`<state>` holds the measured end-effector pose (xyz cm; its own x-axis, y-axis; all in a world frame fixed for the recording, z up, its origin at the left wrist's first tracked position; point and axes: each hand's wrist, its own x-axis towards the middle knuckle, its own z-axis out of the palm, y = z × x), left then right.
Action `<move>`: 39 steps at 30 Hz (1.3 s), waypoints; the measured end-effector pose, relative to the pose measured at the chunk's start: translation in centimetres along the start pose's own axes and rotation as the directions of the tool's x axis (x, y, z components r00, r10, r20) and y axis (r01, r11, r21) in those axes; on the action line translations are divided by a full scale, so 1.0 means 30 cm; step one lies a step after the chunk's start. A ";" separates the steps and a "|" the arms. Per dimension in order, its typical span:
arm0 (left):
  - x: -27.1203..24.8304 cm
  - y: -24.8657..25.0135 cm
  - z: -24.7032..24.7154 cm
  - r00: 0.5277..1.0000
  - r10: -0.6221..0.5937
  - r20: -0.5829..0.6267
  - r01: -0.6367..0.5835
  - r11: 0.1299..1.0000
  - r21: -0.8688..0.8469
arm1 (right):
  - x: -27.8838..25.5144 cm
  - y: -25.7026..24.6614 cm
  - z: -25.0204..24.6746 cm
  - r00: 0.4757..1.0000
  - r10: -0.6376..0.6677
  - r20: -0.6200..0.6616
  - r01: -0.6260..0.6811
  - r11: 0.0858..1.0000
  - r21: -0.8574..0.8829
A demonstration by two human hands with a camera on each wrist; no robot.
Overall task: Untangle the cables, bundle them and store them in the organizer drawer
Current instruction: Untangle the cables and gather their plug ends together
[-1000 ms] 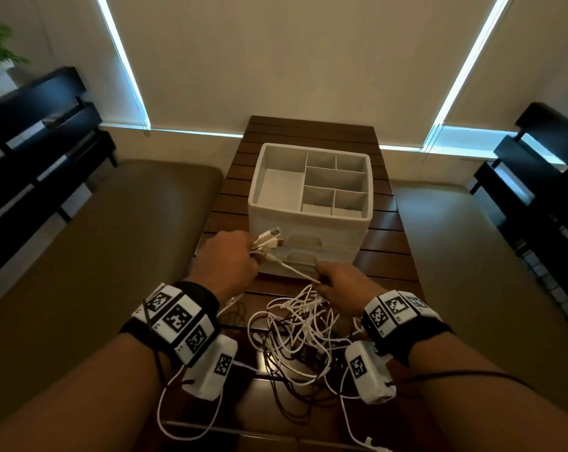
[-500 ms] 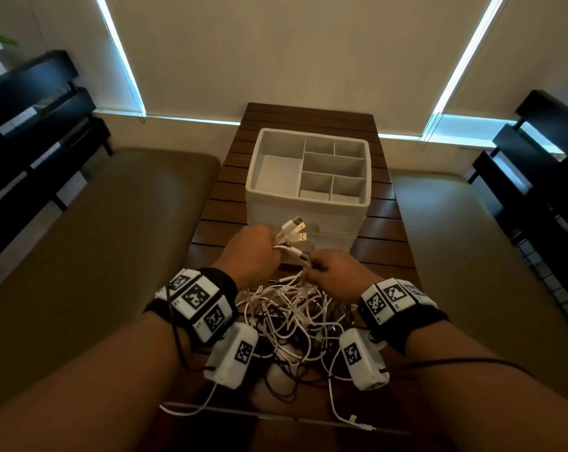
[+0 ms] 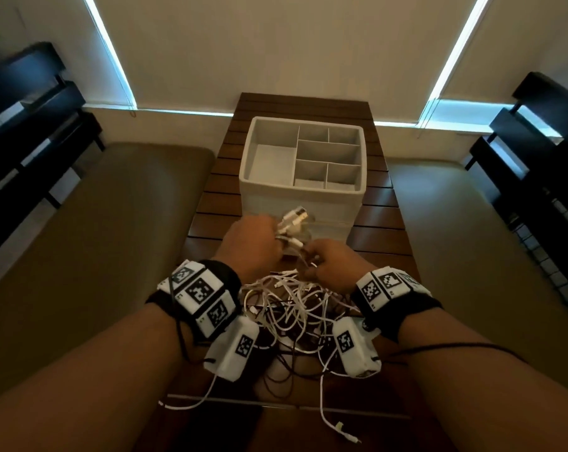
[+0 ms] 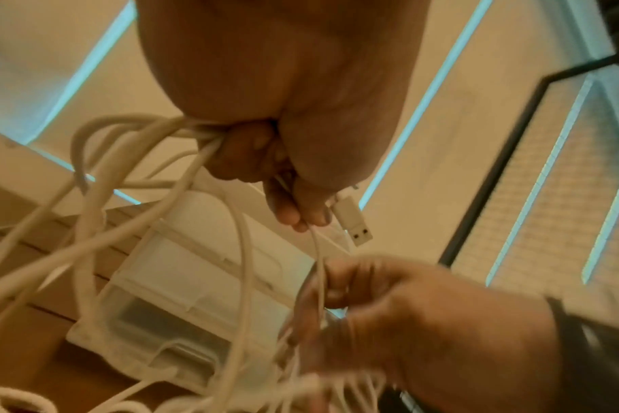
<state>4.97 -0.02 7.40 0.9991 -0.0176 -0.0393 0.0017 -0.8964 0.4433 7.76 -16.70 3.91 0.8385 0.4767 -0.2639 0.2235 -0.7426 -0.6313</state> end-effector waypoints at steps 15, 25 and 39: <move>0.017 -0.015 -0.028 0.993 -0.032 -0.110 0.003 0.967 -0.255 | 0.044 -0.008 -0.051 0.973 -0.192 -0.125 0.174 0.974 -0.145; 0.028 -0.089 -0.133 0.991 -0.082 -0.108 0.058 0.976 -0.209 | 0.020 -0.019 -0.087 0.991 -0.040 -0.129 0.078 0.947 0.311; -0.003 0.011 -0.089 0.998 0.004 -0.066 -0.010 0.995 -0.097 | 0.018 -0.067 -0.115 0.984 -0.142 -0.107 0.158 0.975 0.158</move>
<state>5.00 0.87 9.95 0.9997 0.0082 0.0213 -0.0043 -0.8490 0.5284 9.49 -16.57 7.53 0.8468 0.5240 -0.0919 0.2714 -0.5741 -0.7725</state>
